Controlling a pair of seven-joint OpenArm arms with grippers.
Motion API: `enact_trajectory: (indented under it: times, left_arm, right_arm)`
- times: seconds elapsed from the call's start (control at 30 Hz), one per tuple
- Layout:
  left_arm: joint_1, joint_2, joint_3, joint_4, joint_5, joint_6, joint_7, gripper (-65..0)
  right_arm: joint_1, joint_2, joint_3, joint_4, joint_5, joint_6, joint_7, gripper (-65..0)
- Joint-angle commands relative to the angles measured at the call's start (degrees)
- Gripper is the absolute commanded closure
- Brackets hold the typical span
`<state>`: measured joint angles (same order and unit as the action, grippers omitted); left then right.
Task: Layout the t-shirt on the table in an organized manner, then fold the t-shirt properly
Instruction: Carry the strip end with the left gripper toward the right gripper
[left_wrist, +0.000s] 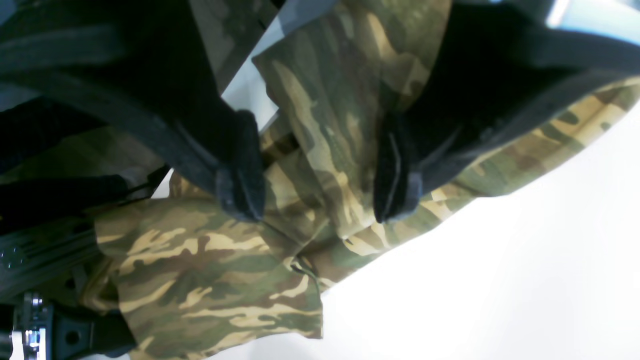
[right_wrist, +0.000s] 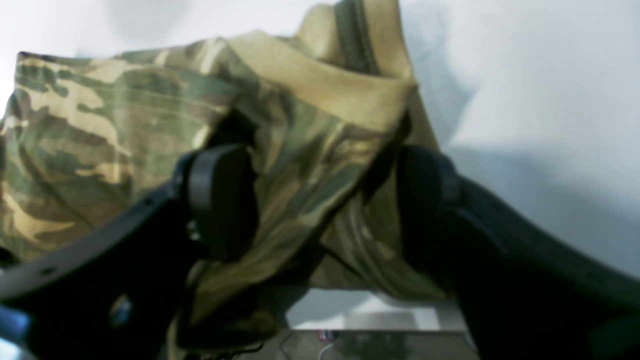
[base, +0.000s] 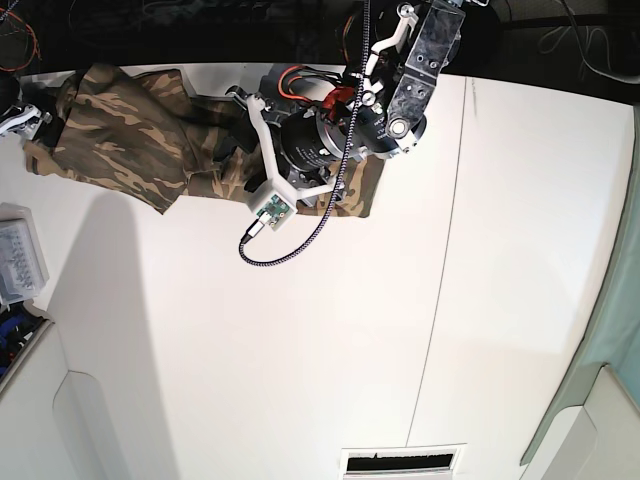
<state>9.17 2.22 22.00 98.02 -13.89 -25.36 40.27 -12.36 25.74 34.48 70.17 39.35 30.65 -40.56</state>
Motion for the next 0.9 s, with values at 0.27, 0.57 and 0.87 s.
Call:
enact_trajectory:
  times: [0.27, 0.57, 0.87]
  left_arm:
    - [-0.6, 0.5, -4.4, 2.0, 0.9, 2.3, -1.3, -38.2]
    - [-0.6, -2.7, -12.3, 2.2, 0.9, 2.2, -1.7, -20.8]
    - [-0.3, -11.0, -12.5, 2.1, 2.2, 4.8, -1.9, -20.8]
  right_arm:
    - [0.3, 1.4, 0.3, -5.1, -2.7, 1.2, 6.4, 0.0]
    - [0.3, 1.7, 0.3, -5.8, -2.2, 2.0, 7.4, 0.0]
    - [0.2, 2.0, 2.1, 0.9, 3.2, 2.0, 4.1, 0.0]
